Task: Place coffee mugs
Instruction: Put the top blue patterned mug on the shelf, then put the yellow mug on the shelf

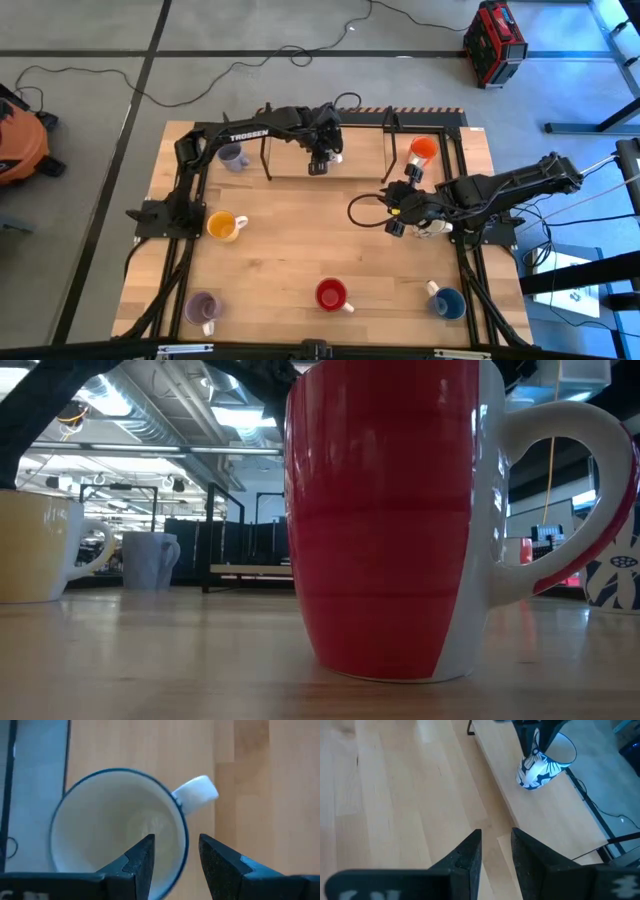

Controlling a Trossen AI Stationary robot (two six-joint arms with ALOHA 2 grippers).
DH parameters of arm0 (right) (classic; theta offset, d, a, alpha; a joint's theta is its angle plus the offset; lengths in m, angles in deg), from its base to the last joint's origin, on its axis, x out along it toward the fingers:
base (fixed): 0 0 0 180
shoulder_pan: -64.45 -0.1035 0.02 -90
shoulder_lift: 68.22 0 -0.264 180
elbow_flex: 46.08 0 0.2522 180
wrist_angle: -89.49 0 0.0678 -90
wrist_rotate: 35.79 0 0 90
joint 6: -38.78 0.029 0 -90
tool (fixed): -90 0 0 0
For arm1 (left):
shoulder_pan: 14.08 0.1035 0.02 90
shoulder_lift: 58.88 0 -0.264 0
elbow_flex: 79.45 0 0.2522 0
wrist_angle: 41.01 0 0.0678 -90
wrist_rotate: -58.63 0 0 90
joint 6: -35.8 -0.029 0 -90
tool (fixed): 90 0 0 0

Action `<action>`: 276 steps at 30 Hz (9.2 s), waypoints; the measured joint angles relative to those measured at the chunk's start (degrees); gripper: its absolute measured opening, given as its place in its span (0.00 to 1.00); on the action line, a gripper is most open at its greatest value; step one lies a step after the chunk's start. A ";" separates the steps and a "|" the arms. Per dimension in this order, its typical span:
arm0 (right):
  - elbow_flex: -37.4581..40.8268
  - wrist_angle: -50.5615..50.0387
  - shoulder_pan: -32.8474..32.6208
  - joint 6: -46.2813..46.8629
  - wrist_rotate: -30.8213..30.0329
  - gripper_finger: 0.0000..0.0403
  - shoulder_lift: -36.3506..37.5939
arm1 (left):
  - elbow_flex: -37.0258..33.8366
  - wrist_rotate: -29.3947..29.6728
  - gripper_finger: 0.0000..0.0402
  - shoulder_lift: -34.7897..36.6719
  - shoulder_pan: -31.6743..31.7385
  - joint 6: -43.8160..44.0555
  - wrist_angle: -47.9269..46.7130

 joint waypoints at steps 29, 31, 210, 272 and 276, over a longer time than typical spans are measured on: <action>0.00 0.44 0.00 -0.02 0.17 0.23 0.00 | -0.09 -1.77 0.05 7.11 7.71 -26.63 -16.68; 0.02 0.56 0.00 -0.02 0.18 0.23 0.00 | -0.09 -1.68 0.05 6.92 9.88 -28.65 -16.63; -2.32 23.11 0.00 6.39 6.54 0.56 -0.72 | -38.29 1.45 0.27 65.48 -30.87 43.15 -3.45; -52.57 60.97 15.41 -6.80 33.16 0.55 -78.75 | -38.31 12.85 0.27 80.02 -32.02 42.77 1.02; -52.57 63.23 15.39 -6.43 33.70 0.55 -80.72 | -38.31 11.17 0.27 80.05 -32.02 43.25 1.02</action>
